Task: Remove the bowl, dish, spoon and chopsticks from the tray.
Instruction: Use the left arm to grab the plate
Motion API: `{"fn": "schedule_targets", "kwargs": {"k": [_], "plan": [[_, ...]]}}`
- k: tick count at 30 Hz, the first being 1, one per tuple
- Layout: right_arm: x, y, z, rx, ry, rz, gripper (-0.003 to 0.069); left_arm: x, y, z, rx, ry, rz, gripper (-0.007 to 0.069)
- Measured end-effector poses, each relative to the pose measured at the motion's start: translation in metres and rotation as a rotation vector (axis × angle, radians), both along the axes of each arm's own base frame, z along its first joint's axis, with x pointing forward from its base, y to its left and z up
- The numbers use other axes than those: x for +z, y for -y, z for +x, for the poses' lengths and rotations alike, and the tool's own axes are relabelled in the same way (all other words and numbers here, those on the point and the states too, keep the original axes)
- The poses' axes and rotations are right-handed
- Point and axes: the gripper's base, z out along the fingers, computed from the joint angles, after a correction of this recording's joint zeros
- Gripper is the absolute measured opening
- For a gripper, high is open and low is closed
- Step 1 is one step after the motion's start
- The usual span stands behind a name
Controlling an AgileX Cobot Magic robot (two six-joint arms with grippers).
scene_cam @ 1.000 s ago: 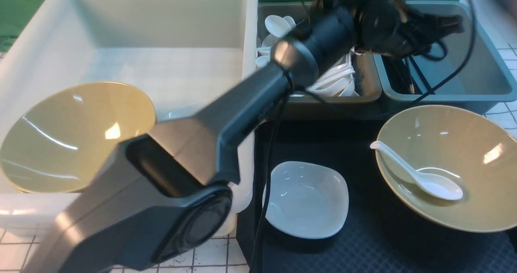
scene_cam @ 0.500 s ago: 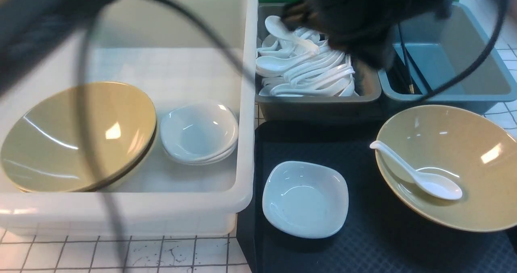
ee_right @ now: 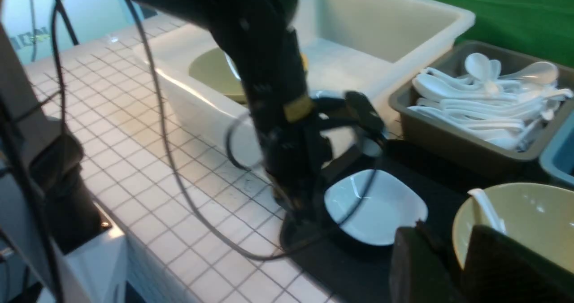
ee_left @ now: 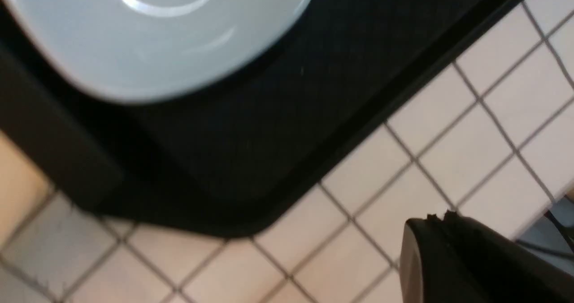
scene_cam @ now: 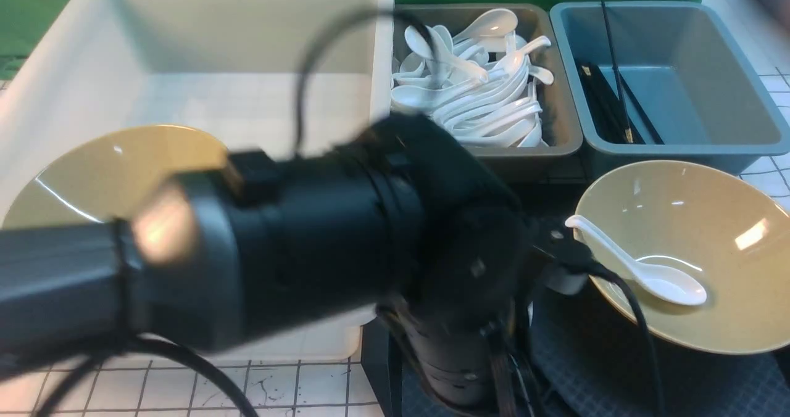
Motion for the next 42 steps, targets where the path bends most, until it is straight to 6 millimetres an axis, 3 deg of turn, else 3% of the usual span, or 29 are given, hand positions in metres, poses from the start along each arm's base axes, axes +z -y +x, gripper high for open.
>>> {"fn": "schedule_targets", "kwargs": {"k": [5,7,13,17,25,31,36,39,42], "plan": [[0.000,-0.001,-0.001,0.008,-0.003,0.007,0.0165,-0.009,0.010,0.008,-0.073,0.079,-0.028,0.0122],[0.000,-0.001,-0.001,0.013,-0.004,0.010,0.0165,-0.019,0.015,0.014,-0.098,0.118,-0.017,0.0233],[0.001,-0.003,-0.002,0.033,-0.008,0.023,0.0165,-0.047,0.023,0.028,-0.107,0.190,0.059,0.0457],[0.001,-0.003,-0.002,0.038,-0.009,0.026,0.0165,-0.063,0.029,0.038,-0.077,0.244,0.071,0.0526],[0.001,-0.004,-0.003,0.050,-0.011,0.034,0.0165,-0.094,0.034,0.050,-0.045,0.315,0.144,0.0523],[0.002,-0.005,-0.004,0.058,-0.013,0.040,0.0165,-0.099,0.036,0.057,-0.033,0.352,0.145,0.0492],[0.002,-0.005,-0.004,0.060,-0.013,0.041,0.0165,-0.102,0.034,0.062,0.017,0.344,0.131,0.0341],[0.002,-0.005,-0.004,0.060,-0.013,0.041,0.0165,-0.102,0.035,0.061,-0.005,0.354,0.134,0.0165],[0.002,-0.005,-0.004,0.060,-0.013,0.041,0.0165,-0.096,0.038,0.060,-0.048,0.391,0.130,0.0103]]}}
